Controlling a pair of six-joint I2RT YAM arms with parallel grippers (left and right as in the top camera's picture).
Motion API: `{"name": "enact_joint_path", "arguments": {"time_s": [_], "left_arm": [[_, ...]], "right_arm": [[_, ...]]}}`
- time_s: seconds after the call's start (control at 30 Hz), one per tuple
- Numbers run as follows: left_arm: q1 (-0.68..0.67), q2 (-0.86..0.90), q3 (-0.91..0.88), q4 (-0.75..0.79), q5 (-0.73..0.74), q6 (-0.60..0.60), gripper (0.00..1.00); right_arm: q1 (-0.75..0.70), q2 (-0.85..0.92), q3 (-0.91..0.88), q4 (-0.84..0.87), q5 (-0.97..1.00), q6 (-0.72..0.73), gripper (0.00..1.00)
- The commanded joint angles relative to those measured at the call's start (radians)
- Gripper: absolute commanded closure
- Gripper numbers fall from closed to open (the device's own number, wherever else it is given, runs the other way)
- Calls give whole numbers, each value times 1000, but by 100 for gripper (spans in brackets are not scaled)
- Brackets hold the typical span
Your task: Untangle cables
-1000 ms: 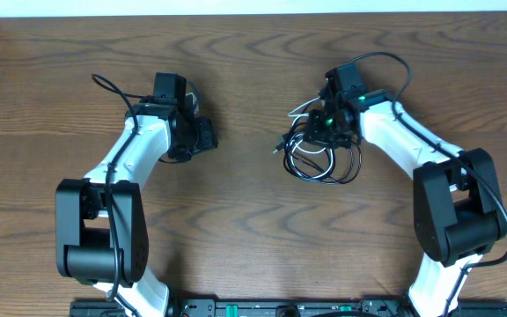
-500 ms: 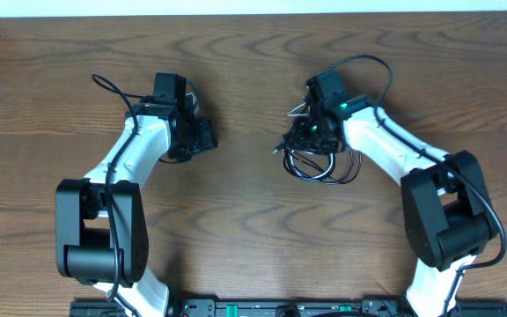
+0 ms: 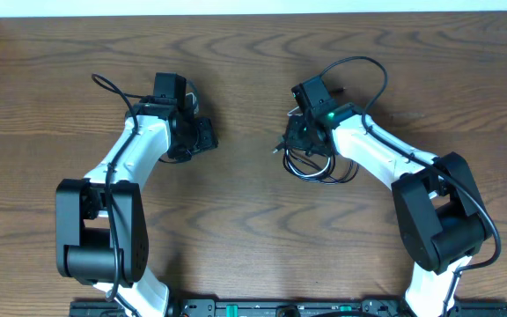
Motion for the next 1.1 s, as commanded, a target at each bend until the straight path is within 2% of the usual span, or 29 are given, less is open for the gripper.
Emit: {"name": "enact_joint_path", "arguments": {"time_s": [0.0, 0.03, 0.17, 0.33, 0.53, 0.6, 0.73, 0.77, 0.83, 0.93, 1.07], "left_arm": [[3, -18, 11, -3, -6, 10, 45], [3, -18, 11, -3, -6, 10, 45], [3, -18, 11, -3, -6, 10, 45], [3, -18, 11, -3, -6, 10, 45], [3, -18, 11, -3, -6, 10, 45], [3, -18, 11, -3, -6, 10, 45], [3, -18, 11, -3, -6, 10, 45], [3, -18, 11, -3, -6, 10, 45], [3, -18, 11, -3, -6, 10, 45], [3, -18, 11, -3, -6, 10, 45], [3, -18, 11, -3, -6, 10, 45]], "right_arm": [[4, 8, -24, 16, 25, 19, 96], [3, 8, -29, 25, 24, 19, 99], [-11, 8, -38, 64, -40, -23, 99], [-58, -1, -38, 110, -285, -131, 99], [-131, -6, -38, 179, -639, -327, 99], [-143, -6, -38, 182, -693, -364, 99], [-146, -6, -39, 158, -632, -374, 97], [-146, -6, -39, 136, -593, -353, 85], [-142, -6, -40, 95, -535, -311, 68], [-121, -6, -51, 84, -488, -284, 67], [-83, -6, -55, 84, -339, -165, 67]]}}
